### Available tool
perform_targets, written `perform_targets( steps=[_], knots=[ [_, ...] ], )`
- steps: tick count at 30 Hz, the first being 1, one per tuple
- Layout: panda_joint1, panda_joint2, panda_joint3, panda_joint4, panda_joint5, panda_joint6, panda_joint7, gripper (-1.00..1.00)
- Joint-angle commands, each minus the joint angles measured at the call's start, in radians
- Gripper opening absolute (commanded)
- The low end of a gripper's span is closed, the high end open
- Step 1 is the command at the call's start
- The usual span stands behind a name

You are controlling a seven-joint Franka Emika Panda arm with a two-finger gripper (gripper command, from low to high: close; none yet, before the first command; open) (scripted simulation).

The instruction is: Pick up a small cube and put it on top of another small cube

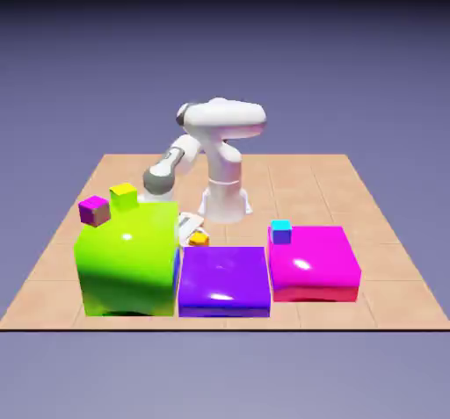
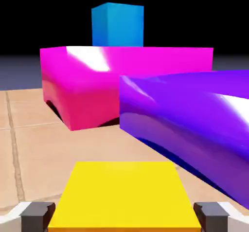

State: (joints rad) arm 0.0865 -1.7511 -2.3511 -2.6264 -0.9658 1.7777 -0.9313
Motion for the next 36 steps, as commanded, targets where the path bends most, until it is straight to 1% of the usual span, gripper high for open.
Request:
perform_targets(
  steps=[1, 3, 15, 36],
  knots=[
    [-0.008, 0.005, 0.036, 0.005, 0.032, -0.024, 0.0, -1.0],
    [-0.034, 0.04, 0.09, 0.028, 0.08, -0.069, -0.002, -1.0],
    [-0.102, 0.474, 0.37, 0.271, 0.328, -0.235, -0.133, -1.0],
    [-0.132, 1.236, 0.832, 0.637, 0.546, -0.544, -0.793, -1.0]
  ],
)
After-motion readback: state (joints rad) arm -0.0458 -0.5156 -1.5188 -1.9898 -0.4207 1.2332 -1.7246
